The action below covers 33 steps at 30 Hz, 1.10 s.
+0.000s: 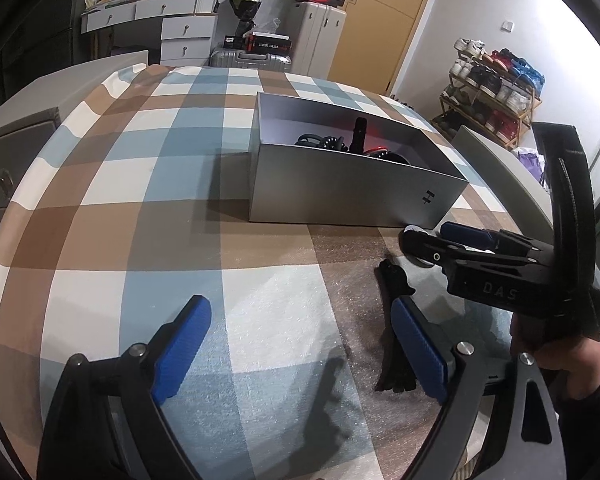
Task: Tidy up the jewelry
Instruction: 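Withdraw both grippers and move the right gripper to the white badge, then grasp the white badge with the right gripper while the left gripper grasps the black hair clip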
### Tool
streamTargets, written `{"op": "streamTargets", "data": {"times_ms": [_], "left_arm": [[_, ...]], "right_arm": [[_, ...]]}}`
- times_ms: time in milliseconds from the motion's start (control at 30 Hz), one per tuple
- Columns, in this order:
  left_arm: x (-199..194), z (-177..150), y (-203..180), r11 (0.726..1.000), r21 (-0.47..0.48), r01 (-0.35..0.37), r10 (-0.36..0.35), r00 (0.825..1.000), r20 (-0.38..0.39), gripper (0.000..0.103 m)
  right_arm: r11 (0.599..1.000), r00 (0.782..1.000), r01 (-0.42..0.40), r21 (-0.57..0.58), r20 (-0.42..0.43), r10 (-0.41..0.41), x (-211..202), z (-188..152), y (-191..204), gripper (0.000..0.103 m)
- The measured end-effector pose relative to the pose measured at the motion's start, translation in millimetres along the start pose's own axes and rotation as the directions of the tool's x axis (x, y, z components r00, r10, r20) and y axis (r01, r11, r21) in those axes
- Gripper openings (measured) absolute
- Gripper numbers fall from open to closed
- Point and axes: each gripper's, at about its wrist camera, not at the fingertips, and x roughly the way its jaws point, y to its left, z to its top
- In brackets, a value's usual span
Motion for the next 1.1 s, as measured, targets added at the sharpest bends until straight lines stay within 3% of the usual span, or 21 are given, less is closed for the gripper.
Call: {"op": "streamTargets", "data": {"times_ms": [133,233,700,900,1100], "left_arm": [[1,-1,1,1.000,-0.002,0.001,-0.001,1.000,-0.010,0.089],[-1,-2,1,1.000,-0.001,0.002,-0.002,1.000,-0.008,0.089],[-1,-3,-13,0.998,0.043,0.041,-0.040,0.999,-0.027,0.089],[8,-3,-32,0.990,0.084,0.110,-0.102,0.989,-0.103,0.089],[17,-2,-50,0.983,0.158,0.091,-0.070,0.989,-0.130,0.089]], "right_arm": [[0.994,0.996,0.090,-0.060,-0.010,-0.091,2,-2,8,0.052],[0.993,0.996,0.085,-0.076,-0.006,-0.085,0,-3,12,0.042],[0.999,0.999,-0.017,0.040,0.038,0.016,-19,-12,-14,0.042],[0.997,0.996,-0.031,0.065,0.083,0.025,-35,-17,-25,0.042],[0.997,0.991,-0.045,0.071,0.127,0.035,-50,-23,-32,0.042]]}}
